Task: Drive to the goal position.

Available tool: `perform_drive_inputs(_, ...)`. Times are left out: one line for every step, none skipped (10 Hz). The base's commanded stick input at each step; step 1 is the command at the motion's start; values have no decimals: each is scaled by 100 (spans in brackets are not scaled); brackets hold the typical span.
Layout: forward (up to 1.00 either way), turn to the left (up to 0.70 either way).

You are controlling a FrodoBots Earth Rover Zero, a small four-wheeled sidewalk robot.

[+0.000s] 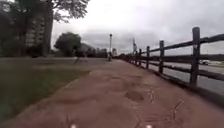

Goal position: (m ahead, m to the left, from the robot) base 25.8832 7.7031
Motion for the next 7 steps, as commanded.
perform_drive_inputs(84, 0)
perform_drive_inputs(84, 0)
perform_drive_inputs(84, 0)
perform_drive_inputs(84, 0)
perform_drive_inputs(84, 0)
perform_drive_inputs(84, 0)
perform_drive_inputs(84, -1)
